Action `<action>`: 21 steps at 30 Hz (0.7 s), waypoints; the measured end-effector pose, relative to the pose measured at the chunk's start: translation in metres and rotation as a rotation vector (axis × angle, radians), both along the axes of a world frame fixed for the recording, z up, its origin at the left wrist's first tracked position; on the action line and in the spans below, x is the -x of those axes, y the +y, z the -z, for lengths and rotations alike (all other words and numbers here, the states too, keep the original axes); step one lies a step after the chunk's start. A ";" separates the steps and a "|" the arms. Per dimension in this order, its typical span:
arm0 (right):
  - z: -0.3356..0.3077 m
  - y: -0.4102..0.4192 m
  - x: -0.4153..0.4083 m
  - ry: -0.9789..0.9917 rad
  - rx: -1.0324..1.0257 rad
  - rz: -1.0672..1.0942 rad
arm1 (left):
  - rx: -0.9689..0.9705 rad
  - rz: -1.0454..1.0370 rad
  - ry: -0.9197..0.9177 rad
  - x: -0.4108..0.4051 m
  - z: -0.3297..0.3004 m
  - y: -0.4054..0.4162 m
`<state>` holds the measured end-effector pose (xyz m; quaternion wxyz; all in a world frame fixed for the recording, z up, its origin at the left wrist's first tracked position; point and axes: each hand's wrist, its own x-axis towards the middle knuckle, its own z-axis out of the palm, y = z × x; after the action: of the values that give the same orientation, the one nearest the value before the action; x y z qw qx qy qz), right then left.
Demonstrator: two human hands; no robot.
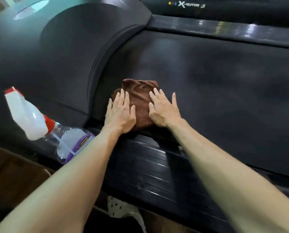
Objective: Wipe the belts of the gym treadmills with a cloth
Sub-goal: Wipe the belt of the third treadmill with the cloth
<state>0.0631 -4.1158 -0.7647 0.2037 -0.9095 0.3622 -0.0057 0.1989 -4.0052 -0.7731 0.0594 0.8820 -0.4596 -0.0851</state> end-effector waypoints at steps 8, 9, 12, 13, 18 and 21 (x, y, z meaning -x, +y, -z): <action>0.011 0.000 0.019 0.197 0.253 0.093 | -0.012 0.062 -0.004 0.006 0.012 -0.018; 0.011 -0.006 0.028 0.207 0.265 0.116 | -0.017 0.087 0.000 0.013 0.010 -0.026; 0.012 -0.025 0.071 0.237 0.304 0.193 | 0.008 0.156 0.026 0.054 0.011 -0.057; 0.013 -0.032 0.091 0.248 0.314 0.220 | 0.022 0.190 0.024 0.073 0.012 -0.069; 0.010 -0.066 0.238 0.407 0.316 0.410 | 0.076 0.423 0.052 0.207 0.018 -0.131; -0.005 -0.062 0.346 0.574 0.271 0.527 | 0.067 0.566 0.102 0.317 0.015 -0.141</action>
<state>-0.2829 -4.1783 -0.7595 -0.0356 -0.7690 0.6207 0.1486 -0.1184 -4.1463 -0.7886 0.0853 0.7110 -0.6863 -0.1272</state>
